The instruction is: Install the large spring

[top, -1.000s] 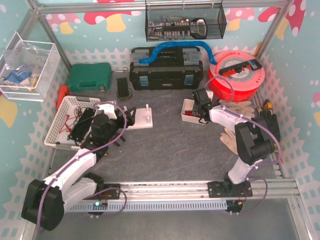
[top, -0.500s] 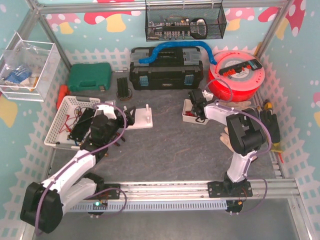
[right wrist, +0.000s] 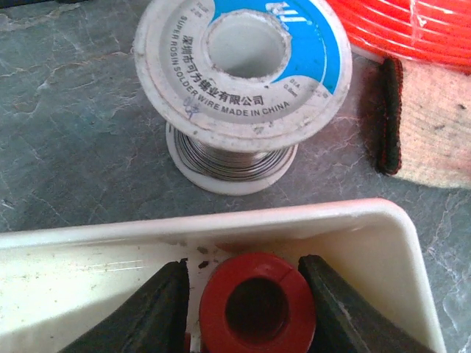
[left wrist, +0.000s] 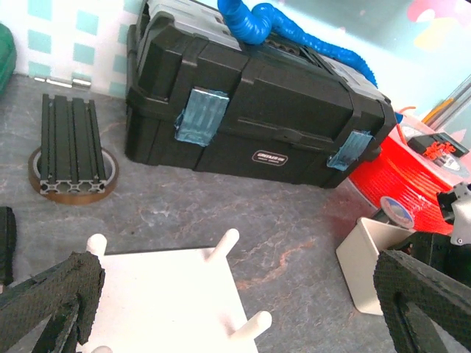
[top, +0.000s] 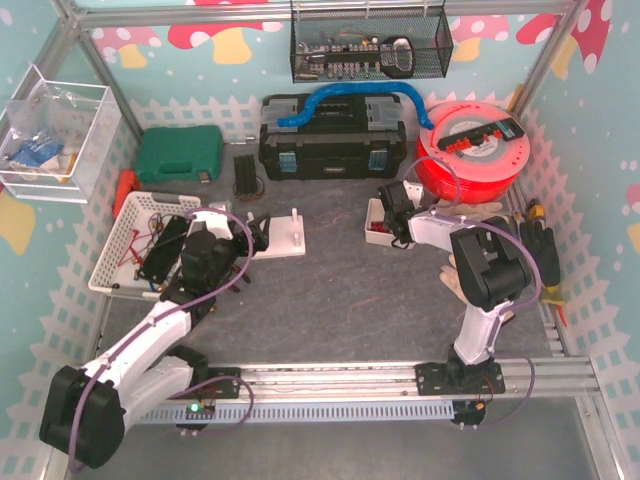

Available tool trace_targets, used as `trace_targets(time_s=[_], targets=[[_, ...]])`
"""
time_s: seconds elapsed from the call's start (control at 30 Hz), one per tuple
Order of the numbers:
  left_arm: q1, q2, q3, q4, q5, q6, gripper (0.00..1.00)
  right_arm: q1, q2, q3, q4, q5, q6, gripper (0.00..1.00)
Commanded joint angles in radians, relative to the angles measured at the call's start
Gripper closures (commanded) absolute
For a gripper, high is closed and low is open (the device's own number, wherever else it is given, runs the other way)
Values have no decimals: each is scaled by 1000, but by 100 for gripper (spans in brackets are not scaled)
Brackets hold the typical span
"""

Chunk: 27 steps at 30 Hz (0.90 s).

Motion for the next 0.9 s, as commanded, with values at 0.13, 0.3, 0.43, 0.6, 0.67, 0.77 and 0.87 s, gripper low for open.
trace_targets(time_s=[0.13,0.3,0.43,0.6,0.67,0.77,0.87], targets=[[-10,-15,-10,-2,-20,24,1,0,18,-24,95,11,-71,55],[-10,-19,-12,-3,-30,24,1,0,0,-45,146,18,-124,66],[-12,-18,-12,-6,-40,22,1,0,-41,-57,153,-15,-172,74],[-12,-22,-16,-8,-59,12,1,0,-145,-93,147,-94,-257,86],[-11,-18,-16,-7,-69,2,1,0,-201,-103,136,-146,-289,90],[-12,-4,-11,-5,-71,-4,1,0,-286,-106,105,-259,-329,96],[-12,21,-4,2,-40,7,1,8,-366,-115,94,-373,-359,100]])
